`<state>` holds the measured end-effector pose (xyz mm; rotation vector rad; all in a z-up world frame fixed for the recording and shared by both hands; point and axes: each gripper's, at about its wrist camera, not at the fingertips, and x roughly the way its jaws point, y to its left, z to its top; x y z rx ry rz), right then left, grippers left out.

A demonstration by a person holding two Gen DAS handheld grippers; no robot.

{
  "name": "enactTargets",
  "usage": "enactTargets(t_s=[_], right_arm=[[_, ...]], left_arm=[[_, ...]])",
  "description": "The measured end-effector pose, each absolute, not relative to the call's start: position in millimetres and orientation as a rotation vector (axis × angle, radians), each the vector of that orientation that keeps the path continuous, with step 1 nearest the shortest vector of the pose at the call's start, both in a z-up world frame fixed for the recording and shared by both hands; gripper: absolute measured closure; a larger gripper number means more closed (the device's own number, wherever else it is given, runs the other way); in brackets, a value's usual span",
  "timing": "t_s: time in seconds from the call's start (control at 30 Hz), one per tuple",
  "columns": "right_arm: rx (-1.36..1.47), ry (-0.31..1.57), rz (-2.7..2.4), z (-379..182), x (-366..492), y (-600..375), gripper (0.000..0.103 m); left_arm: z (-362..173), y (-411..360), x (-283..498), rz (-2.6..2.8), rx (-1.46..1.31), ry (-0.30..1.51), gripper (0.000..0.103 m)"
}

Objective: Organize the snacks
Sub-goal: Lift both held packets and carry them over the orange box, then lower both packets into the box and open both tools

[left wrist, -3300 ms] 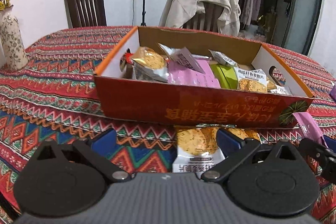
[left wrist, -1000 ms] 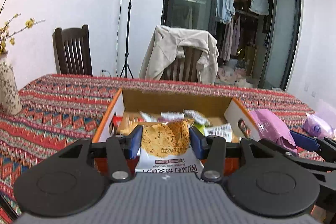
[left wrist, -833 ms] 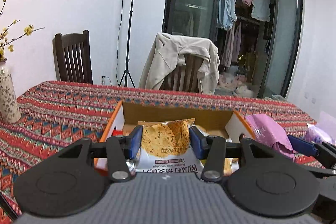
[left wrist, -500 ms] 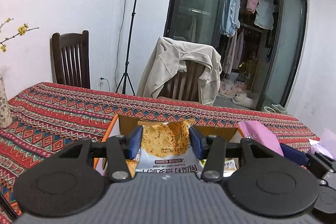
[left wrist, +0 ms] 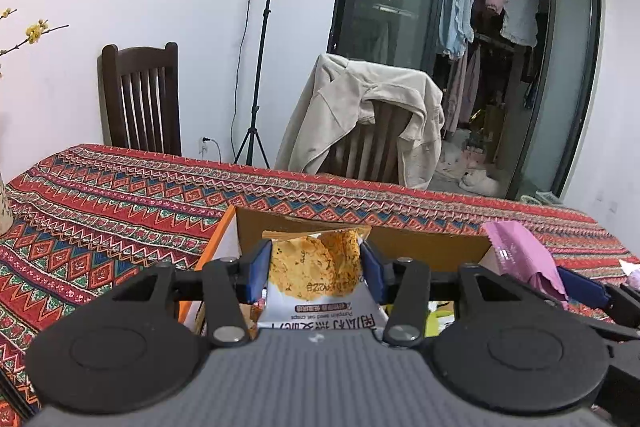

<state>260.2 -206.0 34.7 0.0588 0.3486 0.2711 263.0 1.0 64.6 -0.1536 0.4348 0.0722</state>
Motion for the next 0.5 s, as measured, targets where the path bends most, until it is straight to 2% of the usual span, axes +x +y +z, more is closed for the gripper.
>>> enactTargets(t_s=[0.23,0.27,0.3,0.37,0.4,0.5], right_arm=[[0.063,0.405,0.287,25.3,270.2,-207.2,0.035],[0.065,0.412,0.291,24.4,270.4,-206.9,0.029],[0.071,0.417,0.294,23.5,270.5,-207.2,0.02],[0.081,0.414,0.302,22.8,270.3,-208.0,0.008],[0.079,0.41,0.299,22.6,269.9,-208.2,0.001],[0.084,0.408,0.292,22.6,269.7,-208.7,0.0]], left_arm=[[57.9,2.8,267.6,0.085,-0.158,0.443,0.051],[57.3,4.4,267.3,0.086,-0.168,0.442,0.039],[56.7,5.5,266.7,0.089,-0.175,0.439,0.018],[57.2,6.2,262.9,0.127,-0.186,0.414,0.0],[57.4,6.8,261.5,0.143,-0.188,0.399,0.0],[57.5,8.4,262.8,0.147,-0.199,0.409,0.0]])
